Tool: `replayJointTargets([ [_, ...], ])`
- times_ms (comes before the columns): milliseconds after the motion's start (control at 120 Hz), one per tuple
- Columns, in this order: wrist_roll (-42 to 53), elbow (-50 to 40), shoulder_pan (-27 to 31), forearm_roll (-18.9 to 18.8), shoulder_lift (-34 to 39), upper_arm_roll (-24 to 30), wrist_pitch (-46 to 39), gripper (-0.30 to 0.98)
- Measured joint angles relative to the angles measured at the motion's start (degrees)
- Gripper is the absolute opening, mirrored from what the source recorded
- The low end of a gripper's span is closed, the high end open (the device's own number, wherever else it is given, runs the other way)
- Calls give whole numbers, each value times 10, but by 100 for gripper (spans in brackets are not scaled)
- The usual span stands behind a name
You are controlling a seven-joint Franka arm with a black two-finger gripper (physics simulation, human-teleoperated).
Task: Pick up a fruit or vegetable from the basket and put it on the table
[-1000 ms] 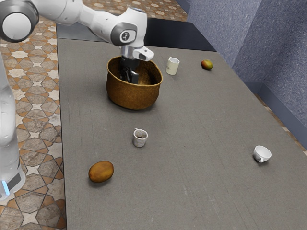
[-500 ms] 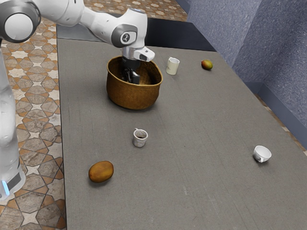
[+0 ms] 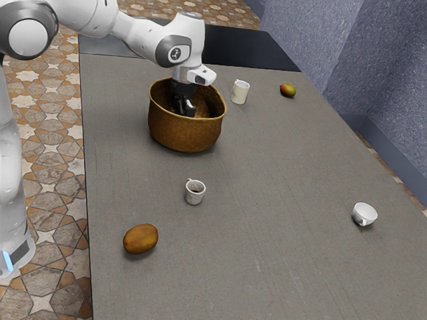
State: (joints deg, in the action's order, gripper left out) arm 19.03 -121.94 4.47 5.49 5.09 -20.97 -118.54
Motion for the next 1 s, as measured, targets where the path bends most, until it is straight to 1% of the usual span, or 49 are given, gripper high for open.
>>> replayJointTargets([
  [33, -1, 0, 1, 0, 0, 0, -4, 23],
  [125, -4, 0, 2, 1, 0, 1, -15, 16],
  [150, -6, 0, 2, 1, 0, 1, -17, 18],
  [417, -13, 0, 1, 13, -2, -1, -31, 20],
  [483, -13, 0, 0, 20, -5, -1, -32, 31],
  [533, -13, -2, -1, 25, -6, -1, -31, 36],
  [642, -11, -6, -2, 35, -8, -1, -31, 42],
  [717, -10, -8, -2, 38, -9, -1, -31, 44],
  [883, -8, -12, 3, 42, -12, -1, -31, 42],
  [1000, -10, -13, 7, 41, -12, -2, -32, 32],
])
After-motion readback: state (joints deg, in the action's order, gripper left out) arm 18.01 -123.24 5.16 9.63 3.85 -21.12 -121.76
